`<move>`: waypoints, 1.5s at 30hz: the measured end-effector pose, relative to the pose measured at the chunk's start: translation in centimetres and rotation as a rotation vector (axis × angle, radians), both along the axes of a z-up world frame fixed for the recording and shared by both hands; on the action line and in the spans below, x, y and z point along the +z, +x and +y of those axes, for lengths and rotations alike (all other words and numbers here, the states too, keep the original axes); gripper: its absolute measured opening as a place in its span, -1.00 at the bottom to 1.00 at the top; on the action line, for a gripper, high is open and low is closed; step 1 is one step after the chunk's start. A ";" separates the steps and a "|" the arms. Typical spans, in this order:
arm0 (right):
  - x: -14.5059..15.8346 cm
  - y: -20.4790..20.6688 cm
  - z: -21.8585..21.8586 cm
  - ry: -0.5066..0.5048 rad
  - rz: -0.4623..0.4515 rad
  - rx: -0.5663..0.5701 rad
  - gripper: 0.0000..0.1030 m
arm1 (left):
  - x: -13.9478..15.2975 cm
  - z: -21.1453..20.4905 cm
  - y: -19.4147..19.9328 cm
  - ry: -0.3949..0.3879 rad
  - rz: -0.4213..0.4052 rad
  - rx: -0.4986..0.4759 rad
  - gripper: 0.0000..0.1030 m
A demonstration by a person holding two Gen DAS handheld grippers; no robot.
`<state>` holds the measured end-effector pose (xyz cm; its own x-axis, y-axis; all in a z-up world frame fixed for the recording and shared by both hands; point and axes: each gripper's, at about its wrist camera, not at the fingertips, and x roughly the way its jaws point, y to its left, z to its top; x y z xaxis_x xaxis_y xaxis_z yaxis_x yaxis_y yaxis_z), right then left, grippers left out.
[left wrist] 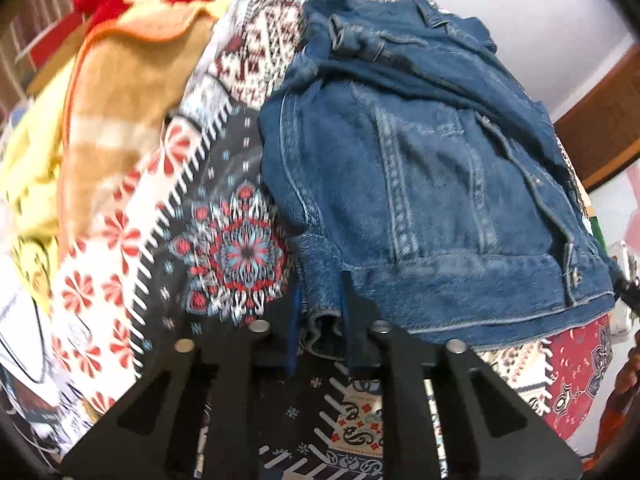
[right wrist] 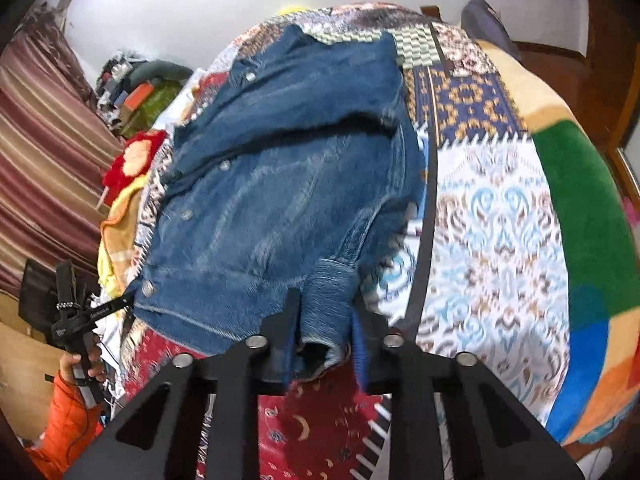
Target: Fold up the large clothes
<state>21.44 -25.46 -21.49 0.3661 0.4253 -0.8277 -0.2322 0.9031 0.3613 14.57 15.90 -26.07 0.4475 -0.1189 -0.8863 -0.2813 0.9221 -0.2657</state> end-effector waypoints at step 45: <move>-2.3 39.5 8.5 -0.406 -0.217 -0.081 -0.86 | 1.7 8.2 38.4 0.144 -0.085 0.096 -0.46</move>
<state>60.93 -16.99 -23.76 0.5676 0.0459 -0.8220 -0.1865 0.9797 -0.0741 53.00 24.05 -24.35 0.5243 0.0534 -0.8498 -0.3518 0.9225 -0.1591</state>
